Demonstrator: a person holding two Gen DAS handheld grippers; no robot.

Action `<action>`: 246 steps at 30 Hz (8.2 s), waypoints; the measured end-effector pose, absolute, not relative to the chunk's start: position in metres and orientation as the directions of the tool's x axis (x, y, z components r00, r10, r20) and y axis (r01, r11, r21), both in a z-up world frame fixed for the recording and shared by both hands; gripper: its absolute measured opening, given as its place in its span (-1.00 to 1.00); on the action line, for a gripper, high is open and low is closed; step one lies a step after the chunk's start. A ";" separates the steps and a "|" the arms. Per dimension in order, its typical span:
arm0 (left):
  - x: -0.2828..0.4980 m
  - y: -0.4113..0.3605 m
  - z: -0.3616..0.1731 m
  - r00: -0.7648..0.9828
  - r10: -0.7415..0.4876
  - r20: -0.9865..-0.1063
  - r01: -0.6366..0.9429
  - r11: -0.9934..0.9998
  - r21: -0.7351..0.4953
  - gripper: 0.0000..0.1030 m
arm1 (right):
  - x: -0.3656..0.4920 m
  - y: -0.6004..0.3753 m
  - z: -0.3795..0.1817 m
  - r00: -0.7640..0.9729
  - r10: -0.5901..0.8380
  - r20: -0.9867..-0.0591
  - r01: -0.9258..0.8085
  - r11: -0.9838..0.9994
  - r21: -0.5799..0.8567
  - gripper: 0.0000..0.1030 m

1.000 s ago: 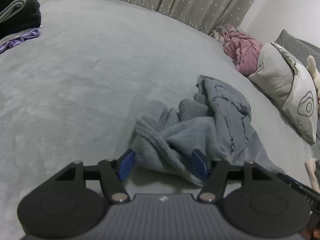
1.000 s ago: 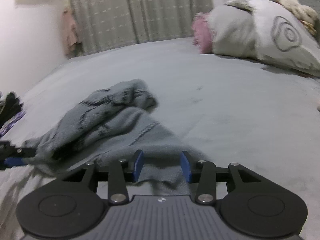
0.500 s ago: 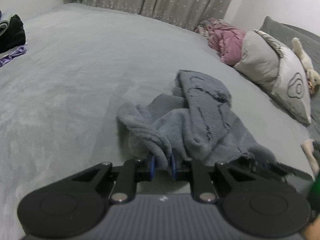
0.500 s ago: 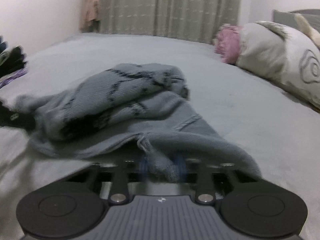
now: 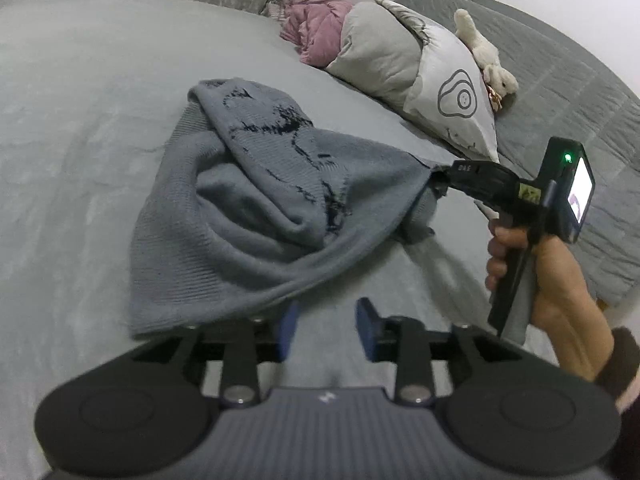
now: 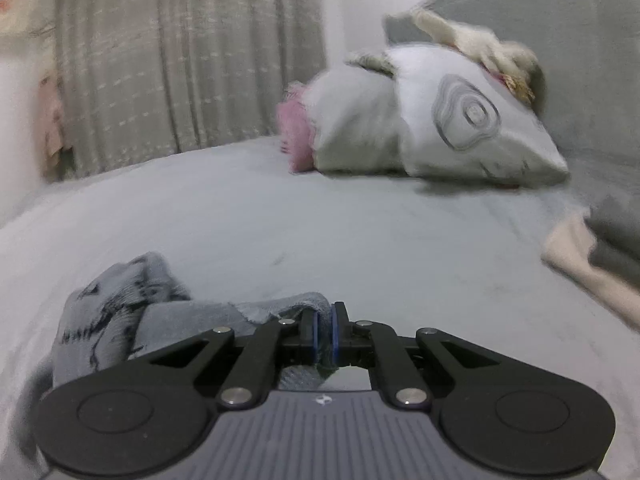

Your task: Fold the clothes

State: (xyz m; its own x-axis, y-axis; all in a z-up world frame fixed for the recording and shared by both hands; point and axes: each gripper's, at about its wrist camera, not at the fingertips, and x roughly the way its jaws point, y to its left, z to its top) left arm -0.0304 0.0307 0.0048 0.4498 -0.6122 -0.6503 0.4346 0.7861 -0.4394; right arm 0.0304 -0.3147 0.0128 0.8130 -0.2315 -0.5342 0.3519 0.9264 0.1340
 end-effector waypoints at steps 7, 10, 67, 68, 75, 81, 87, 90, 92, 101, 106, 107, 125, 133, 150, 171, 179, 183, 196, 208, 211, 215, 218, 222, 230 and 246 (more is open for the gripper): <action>-0.007 0.054 -0.002 0.536 -0.506 -0.675 0.320 0.862 -0.393 0.27 | 0.040 -0.329 0.006 0.777 -0.241 -0.581 0.378 0.917 0.126 -0.86; 0.013 0.057 -0.007 0.586 -0.410 -0.699 0.261 0.912 -0.316 0.35 | 0.041 -0.320 0.003 0.770 -0.201 -0.606 0.346 0.929 0.131 -0.53; 0.094 0.031 -0.044 0.673 -0.452 -0.585 0.217 0.877 -0.429 -0.59 | 0.002 -0.232 -0.051 0.790 0.193 -0.582 0.136 0.870 0.473 -0.60; 0.089 0.031 -0.037 0.679 -0.448 -0.581 0.223 0.881 -0.418 -0.62 | 0.003 -0.235 -0.049 0.791 0.196 -0.579 0.135 0.868 0.478 -0.66; 0.043 0.036 -0.002 0.692 -0.461 -0.555 0.286 0.881 -0.376 -0.72 | 0.002 -0.268 -0.030 0.822 0.156 -0.548 0.164 0.856 0.490 -0.86; 0.002 0.048 0.003 0.622 -0.528 -0.578 0.347 0.848 -0.402 -0.76 | -0.007 -0.309 -0.016 0.841 0.097 -0.532 0.223 0.834 0.505 -0.87; -0.026 0.048 -0.014 0.507 -0.573 -0.644 0.433 0.815 -0.385 -0.70 | -0.015 -0.350 -0.006 0.842 -0.002 -0.540 0.307 0.824 0.476 -0.87; -0.028 0.054 -0.024 0.497 -0.554 -0.667 0.436 0.825 -0.360 -0.33 | -0.018 -0.362 -0.005 0.827 -0.010 -0.562 0.323 0.827 0.461 -0.85; -0.023 0.064 -0.027 0.515 -0.525 -0.677 0.404 0.846 -0.349 -0.02 | -0.021 -0.357 -0.006 0.818 -0.031 -0.575 0.317 0.857 0.405 -0.66; 0.024 0.080 -0.029 0.622 -0.431 -0.654 0.311 0.902 -0.299 0.62 | -0.034 -0.304 -0.009 0.835 -0.053 -0.547 0.171 0.971 0.166 0.03; 0.057 0.079 -0.040 0.640 -0.382 -0.666 0.216 0.922 -0.322 0.62 | -0.046 -0.269 -0.004 0.869 -0.008 -0.495 0.053 0.996 0.077 0.03; 0.062 0.079 -0.041 0.643 -0.381 -0.664 0.195 0.920 -0.339 0.62 | -0.047 -0.262 -0.003 0.870 0.018 -0.493 0.019 0.997 0.071 0.03; 0.097 0.065 -0.048 0.621 -0.481 -0.619 0.079 0.824 -0.561 0.63 | -0.024 -0.181 -0.054 0.727 0.184 -0.662 -0.319 0.944 -0.088 -0.59; 0.090 0.067 -0.048 0.581 -0.543 -0.607 0.094 0.785 -0.612 0.63 | -0.038 -0.219 -0.036 0.716 0.211 -0.665 -0.300 0.954 -0.020 -0.89; 0.096 0.038 -0.060 0.597 -0.581 -0.554 0.069 0.725 -0.685 0.56 | -0.105 -0.360 -0.022 0.733 0.045 -0.679 -0.010 0.998 0.055 -0.90; 0.102 0.030 -0.045 0.591 -0.620 -0.515 0.144 0.710 -0.690 0.03 | -0.095 -0.342 -0.013 0.786 0.054 -0.616 -0.015 0.998 0.069 -0.61; 0.105 0.028 -0.051 0.539 -0.652 -0.533 0.216 0.719 -0.661 -0.61 | -0.074 -0.322 -0.013 0.779 0.072 -0.623 -0.051 0.997 0.051 -0.28; 0.107 0.023 -0.056 0.463 -0.689 -0.557 0.259 0.707 -0.659 -0.43 | -0.081 -0.330 -0.024 0.763 0.065 -0.643 -0.055 0.998 0.034 -0.20; 0.090 -0.003 -0.061 0.602 -0.563 -0.566 0.311 0.818 -0.484 -0.83 | -0.069 -0.355 -0.045 0.736 0.102 -0.669 -0.012 0.990 0.138 0.00; 0.015 0.051 0.043 0.818 -0.329 -0.472 0.249 0.942 -0.225 -0.91 | -0.059 -0.360 0.017 0.851 0.216 -0.479 -0.064 0.948 0.313 -0.83; -0.011 0.064 0.057 0.812 -0.331 -0.481 0.263 0.943 -0.204 -0.91 | -0.074 -0.357 0.029 0.869 0.215 -0.446 -0.083 0.952 0.296 -0.84; -0.031 0.074 0.060 0.772 -0.336 -0.540 0.266 0.942 -0.205 -0.90 | -0.092 -0.353 0.037 0.867 0.236 -0.440 -0.105 0.948 0.301 -0.85; -0.037 0.078 0.051 0.733 -0.329 -0.595 0.235 0.944 -0.233 -0.90 | -0.109 -0.349 0.039 0.862 0.220 -0.457 -0.096 0.956 0.279 -0.85; -0.046 0.075 0.044 0.704 -0.315 -0.637 0.232 0.949 -0.213 -0.90 | -0.129 -0.345 0.034 0.836 0.205 -0.510 -0.094 0.968 0.235 -0.85; -0.068 0.054 0.022 0.611 -0.268 -0.745 0.302 0.949 -0.094 -0.90 | -0.146 -0.337 0.010 0.748 0.261 -0.610 -0.199 0.965 0.169 -0.84; 0.013 0.046 0.005 0.449 -0.364 -0.816 0.304 0.921 -0.244 0.48 | -0.102 -0.356 0.018 0.699 0.364 -0.616 -0.255 0.931 0.261 0.41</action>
State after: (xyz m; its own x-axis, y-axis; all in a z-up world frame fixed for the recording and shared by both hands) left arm 0.0135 0.0455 0.0048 0.4487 -0.3640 -0.8162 0.3039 0.9210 -0.2437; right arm -0.1017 -0.3557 0.0179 0.6987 0.3644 -0.6157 -0.2553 0.9309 0.2612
